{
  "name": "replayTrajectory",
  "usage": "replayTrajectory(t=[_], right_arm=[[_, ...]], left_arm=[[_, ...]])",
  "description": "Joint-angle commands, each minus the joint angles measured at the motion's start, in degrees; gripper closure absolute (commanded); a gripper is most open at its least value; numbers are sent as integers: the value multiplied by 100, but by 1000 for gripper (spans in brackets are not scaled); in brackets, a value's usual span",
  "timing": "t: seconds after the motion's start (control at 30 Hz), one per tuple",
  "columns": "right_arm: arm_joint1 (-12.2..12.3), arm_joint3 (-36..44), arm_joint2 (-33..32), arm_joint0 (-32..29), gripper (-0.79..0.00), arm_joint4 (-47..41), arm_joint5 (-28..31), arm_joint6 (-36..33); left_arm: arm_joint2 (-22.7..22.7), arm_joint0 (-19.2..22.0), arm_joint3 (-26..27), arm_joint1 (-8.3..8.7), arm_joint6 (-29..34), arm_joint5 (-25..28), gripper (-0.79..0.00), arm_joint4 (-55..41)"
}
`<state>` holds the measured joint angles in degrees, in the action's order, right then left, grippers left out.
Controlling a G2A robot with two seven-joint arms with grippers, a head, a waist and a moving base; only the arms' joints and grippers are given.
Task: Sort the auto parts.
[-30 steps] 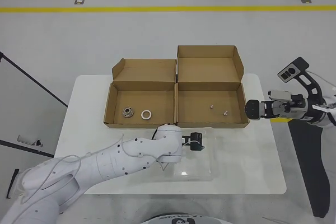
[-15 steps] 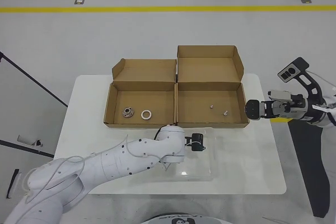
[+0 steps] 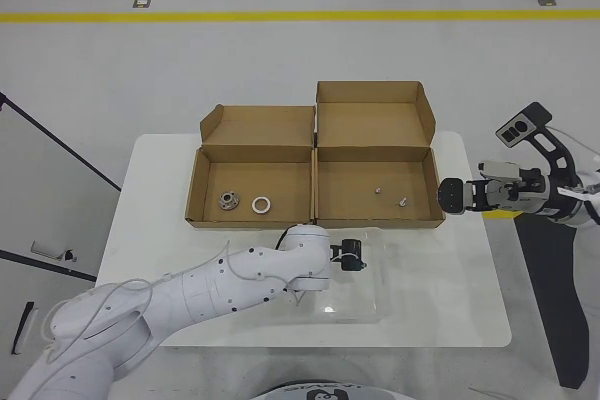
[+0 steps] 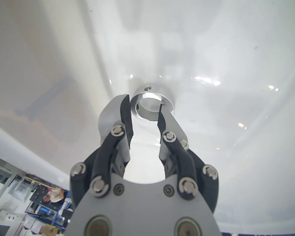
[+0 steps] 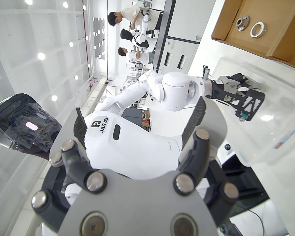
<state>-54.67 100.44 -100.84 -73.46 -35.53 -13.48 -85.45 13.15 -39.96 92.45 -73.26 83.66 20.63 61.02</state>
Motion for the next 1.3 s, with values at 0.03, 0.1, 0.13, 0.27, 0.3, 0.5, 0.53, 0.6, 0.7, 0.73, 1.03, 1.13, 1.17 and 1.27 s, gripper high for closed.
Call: replayTrajectory(t=[0.03,0.1,0.13,0.27,0.3,0.5,0.53,0.6,0.7,0.73,1.03,1.13,1.17,1.27], right_arm=[[0,0,0,0,-785,0,0,0],[0,0,0,0,-785,0,0,0],[0,0,0,0,-785,0,0,0],[0,0,0,0,-785,0,0,0],[0,0,0,0,-785,0,0,0],[0,0,0,0,-785,0,0,0],[0,0,0,0,-785,0,0,0],[0,0,0,0,-785,0,0,0],[0,0,0,0,-785,0,0,0],[0,0,0,0,-785,0,0,0],[0,0,0,0,-785,0,0,0],[0,0,0,0,-785,0,0,0],[0,0,0,0,-785,0,0,0],[0,0,0,0,-785,0,0,0]], left_arm=[[9,-4,15,13,-12,11,-348,-30],[12,-3,13,20,-20,20,-357,-55],[17,-4,14,23,-26,25,-363,-82],[21,-5,18,33,-42,41,-372,-128],[21,-5,19,36,-46,46,-376,-142],[-6,0,32,56,-71,71,-431,-237],[-23,6,34,62,-76,76,-437,-261],[-31,21,38,72,-83,83,-462,-330],[-34,38,42,85,-84,84,-465,-388],[-36,45,40,89,-79,79,-459,-386],[-58,126,-67,103,-136,136,-332,-400],[-62,130,-109,106,-153,152,-323,-409],[-64,129,-112,106,-156,156,-323,-413],[-72,123,-139,104,-171,170,-317,-435]])
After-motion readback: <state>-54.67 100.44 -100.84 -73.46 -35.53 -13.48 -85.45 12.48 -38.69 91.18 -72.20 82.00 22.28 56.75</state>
